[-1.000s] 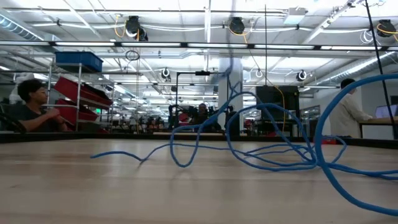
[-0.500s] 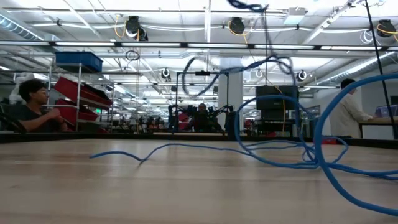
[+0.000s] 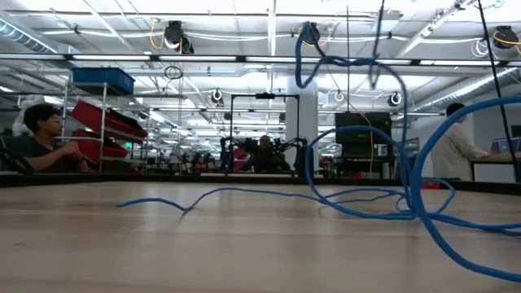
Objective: Coil cords
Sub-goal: Coil the blue wire onto the black spool
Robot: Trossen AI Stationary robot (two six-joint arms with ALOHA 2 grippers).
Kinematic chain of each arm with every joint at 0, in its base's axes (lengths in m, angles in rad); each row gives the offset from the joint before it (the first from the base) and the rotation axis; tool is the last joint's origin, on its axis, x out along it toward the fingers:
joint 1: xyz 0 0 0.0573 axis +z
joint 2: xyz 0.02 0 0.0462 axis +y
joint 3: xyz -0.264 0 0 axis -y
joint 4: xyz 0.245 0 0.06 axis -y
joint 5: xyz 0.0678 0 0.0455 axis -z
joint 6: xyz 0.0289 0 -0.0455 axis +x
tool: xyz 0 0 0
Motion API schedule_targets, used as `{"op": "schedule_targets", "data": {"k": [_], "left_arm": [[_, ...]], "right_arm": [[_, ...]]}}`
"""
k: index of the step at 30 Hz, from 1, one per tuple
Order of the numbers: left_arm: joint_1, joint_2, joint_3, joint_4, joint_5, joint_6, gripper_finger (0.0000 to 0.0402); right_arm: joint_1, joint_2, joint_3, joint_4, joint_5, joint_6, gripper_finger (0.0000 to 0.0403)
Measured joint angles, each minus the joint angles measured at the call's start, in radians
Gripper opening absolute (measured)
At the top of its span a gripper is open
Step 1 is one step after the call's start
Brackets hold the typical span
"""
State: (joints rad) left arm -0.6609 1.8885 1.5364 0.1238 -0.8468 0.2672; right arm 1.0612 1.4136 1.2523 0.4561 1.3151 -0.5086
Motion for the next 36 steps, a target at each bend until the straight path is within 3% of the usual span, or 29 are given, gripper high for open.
{"op": "schedule_targets", "data": {"k": [12, 36], "left_arm": [[0.016, 0.015, 0.0, 0.068, 0.034, 0.002, 0.021], [0.077, 0.03, 0.0, 0.086, 0.092, -0.053, 0.021]], "right_arm": [[0.003, -0.001, 0.0, 0.014, 0.077, -0.05, 0.0], [0.002, -0.001, 0.0, 0.02, 0.071, -0.05, 0.0]]}}
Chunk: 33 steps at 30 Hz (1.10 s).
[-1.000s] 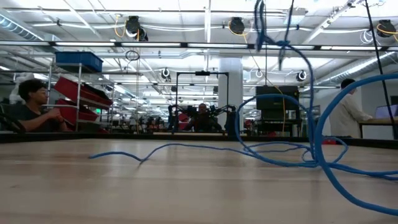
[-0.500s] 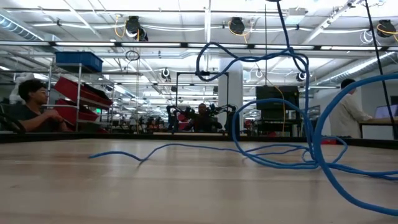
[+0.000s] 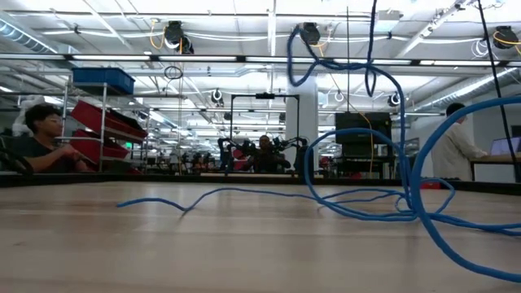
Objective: Coil cords
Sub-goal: Coil the blue wire onto the black spool
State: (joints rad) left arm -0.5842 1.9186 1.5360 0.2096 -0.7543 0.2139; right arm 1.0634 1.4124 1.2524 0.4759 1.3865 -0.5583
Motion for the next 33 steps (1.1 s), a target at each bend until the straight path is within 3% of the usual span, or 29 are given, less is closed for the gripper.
{"op": "schedule_targets", "data": {"k": [6, 33], "left_arm": [[0.002, 0.0, 0.0, -0.001, 0.048, -0.026, 0.0194], [0.018, 0.0, 0.0, -0.008, 0.066, -0.026, 0.0089]], "right_arm": [[0.0, 0.0, 0.0, 0.002, -0.001, 0.011, 0.0], [-0.003, 0.0, 0.0, 0.007, -0.004, 0.002, 0.0]]}}
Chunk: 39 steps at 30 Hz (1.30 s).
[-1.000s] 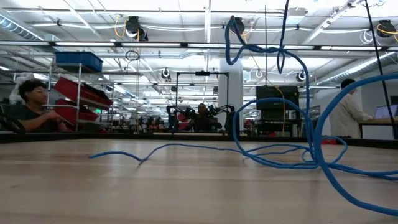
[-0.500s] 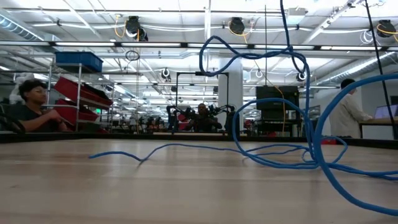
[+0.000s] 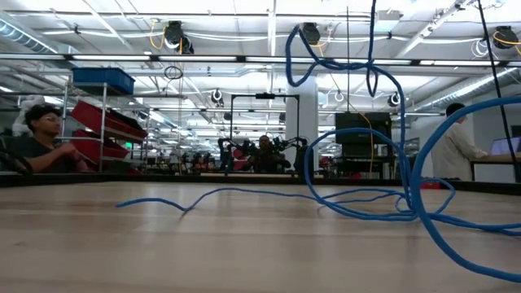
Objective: Coil cords
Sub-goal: Coil the blue wire onto the black spool
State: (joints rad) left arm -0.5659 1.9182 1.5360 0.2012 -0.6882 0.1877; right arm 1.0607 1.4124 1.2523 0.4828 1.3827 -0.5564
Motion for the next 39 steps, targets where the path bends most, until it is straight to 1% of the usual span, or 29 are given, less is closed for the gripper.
{"op": "schedule_targets", "data": {"k": [6, 12, 23, 25, 29, 31, 34, 39], "left_arm": [[0.0, 0.0, 0.0, 0.0, 0.0, -0.001, 0.0065], [0.0, 0.0, 0.0, -0.001, 0.002, -0.026, 0.0063], [0.004, 0.0, 0.0, 0.0, 0.004, -0.026, 0.0061], [0.006, 0.0, 0.0, 0.001, 0.004, -0.026, 0.0052], [0.009, 0.0, 0.0, 0.012, 0.002, -0.027, 0.0012], [0.008, 0.0, 0.0, 0.02, -0.002, -0.027, 0.0008], [0.008, 0.0, 0.0, 0.021, -0.028, -0.05, 0.0008], [0.009, -0.001, 0.0, 0.019, -0.111, -0.078, 0.0004]], "right_arm": [[0.0, 0.0, 0.0, 0.0, 0.0, 0.002, 0.0], [0.0, 0.0, 0.0, -0.002, 0.0, 0.014, 0.0], [-0.001, 0.0, 0.0, -0.002, -0.001, 0.016, 0.0], [-0.002, 0.0, 0.0, -0.002, -0.001, 0.016, 0.0], [-0.008, 0.0, 0.0, -0.005, -0.001, 0.018, 0.0], [-0.013, 0.0, 0.0, -0.006, -0.002, 0.021, 0.0], [-0.023, 0.004, 0.0, -0.006, -0.005, 0.025, 0.0], [-0.058, 0.018, 0.0, -0.015, -0.053, 0.101, 0.0]]}}
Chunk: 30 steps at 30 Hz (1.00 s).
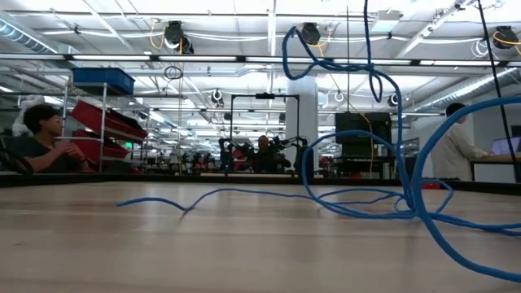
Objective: Coil cords
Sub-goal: Coil the blue wire onto the black spool
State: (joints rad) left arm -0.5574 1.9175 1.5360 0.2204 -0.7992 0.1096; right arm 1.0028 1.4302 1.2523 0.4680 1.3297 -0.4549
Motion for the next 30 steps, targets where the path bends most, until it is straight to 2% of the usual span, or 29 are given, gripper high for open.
{"op": "schedule_targets", "data": {"k": [7, 12, 20, 26, 30], "left_arm": [[0.0, 0.0, 0.0, -0.007, -0.072, -0.031, 0.0003], [0.007, 0.0, 0.0, -0.011, -0.076, -0.051, 0.0003], [-0.001, 0.0, 0.0, 0.001, -0.076, -0.04, 0.0002], [-0.026, 0.0, 0.0, 0.074, -0.075, 0.074, 0.0002], [-0.05, 0.0, 0.0, 0.14, -0.094, 0.143, 0.0002]], "right_arm": [[-0.074, 0.04, 0.0, 0.0, 0.002, 0.068, 0.0], [-0.135, 0.077, 0.0, -0.001, 0.013, 0.081, 0.0], [-0.198, 0.137, 0.0, -0.011, 0.092, 0.072, 0.0], [-0.216, 0.153, 0.0, -0.047, 0.165, 0.021, 0.0], [-0.218, 0.153, 0.0, -0.09, 0.169, 0.041, 0.0]]}}
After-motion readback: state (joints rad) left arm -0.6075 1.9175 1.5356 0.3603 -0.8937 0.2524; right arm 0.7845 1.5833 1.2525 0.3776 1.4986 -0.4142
